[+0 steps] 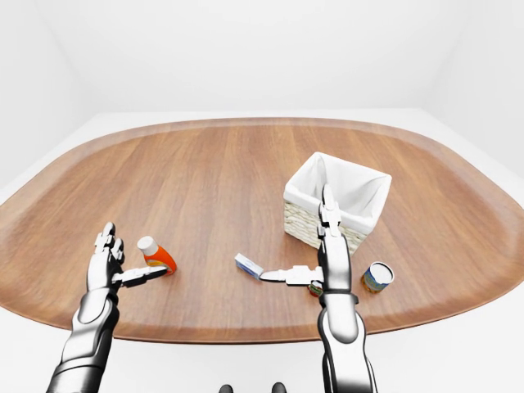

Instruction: Pick up the ketchup, and put it in the basket.

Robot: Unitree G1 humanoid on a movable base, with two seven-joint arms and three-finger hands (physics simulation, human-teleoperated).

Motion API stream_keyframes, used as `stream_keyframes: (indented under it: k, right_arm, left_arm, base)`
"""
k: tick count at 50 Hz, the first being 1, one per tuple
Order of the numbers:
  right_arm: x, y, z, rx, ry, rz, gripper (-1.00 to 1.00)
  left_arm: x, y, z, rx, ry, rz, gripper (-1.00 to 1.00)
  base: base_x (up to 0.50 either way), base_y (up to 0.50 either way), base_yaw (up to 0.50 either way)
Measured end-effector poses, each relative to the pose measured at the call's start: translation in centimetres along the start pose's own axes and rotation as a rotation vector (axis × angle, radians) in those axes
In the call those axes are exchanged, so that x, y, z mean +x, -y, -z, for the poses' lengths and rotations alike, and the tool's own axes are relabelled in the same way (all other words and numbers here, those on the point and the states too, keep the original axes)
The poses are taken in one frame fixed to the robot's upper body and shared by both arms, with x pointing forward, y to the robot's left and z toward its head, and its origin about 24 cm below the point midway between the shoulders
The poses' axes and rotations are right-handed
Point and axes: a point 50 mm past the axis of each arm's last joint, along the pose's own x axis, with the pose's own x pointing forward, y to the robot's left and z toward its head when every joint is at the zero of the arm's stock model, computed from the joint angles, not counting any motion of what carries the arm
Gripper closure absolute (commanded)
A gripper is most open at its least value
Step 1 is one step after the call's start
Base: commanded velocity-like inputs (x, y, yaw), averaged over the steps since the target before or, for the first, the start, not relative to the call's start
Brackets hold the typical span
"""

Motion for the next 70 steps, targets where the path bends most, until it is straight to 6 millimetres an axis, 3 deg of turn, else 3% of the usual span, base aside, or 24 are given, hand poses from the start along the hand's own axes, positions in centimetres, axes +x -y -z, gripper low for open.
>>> stream_keyframes:
  k: [22, 32, 49, 70]
  right_arm:
    - [-0.1, -0.1, -0.1, 0.0, 0.004, -0.002, -1.0]
    - [-0.1, -0.1, -0.1, -0.001, 0.005, -0.003, -1.0]
    - [0.1, -0.2, 0.3, -0.005, -0.011, -0.005, -1.0]
    - [0.2, -0.3, 0.5, -0.007, -0.021, -0.006, -1.0]
  left_arm:
    - [2.3, 0.5, 4.6, 0.049, -0.292, -0.041, -1.0]
    - [2.7, 0.7, 5.7, 0.067, -0.379, -0.053, -1.0]
    - [3.2, 1.2, 5.2, 0.087, -0.377, -0.05, -1.0]
    - [4.0, 2.0, 2.5, 0.096, -0.227, -0.031, -1.0]
  base:
    - [0.0, 0.0, 0.0]
    - [0.0, 0.0, 0.0]
    - [0.0, 0.0, 0.0]
    - [0.0, 0.0, 0.0]
